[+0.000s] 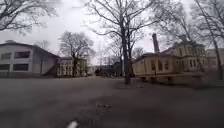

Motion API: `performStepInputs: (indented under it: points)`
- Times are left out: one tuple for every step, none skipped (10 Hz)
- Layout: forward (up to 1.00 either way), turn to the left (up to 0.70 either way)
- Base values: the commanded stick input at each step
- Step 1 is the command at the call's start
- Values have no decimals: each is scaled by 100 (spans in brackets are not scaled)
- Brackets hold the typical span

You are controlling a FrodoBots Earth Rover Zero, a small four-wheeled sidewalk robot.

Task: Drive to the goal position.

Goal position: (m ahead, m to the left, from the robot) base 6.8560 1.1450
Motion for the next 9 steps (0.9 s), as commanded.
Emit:
performStepInputs:
  points:
    - [100,0]
    - [100,0]
    - [100,0]
    - [100,40]
    - [100,40]
    - [100,40]
    - [100,40]
    - [100,40]
    - [100,40]
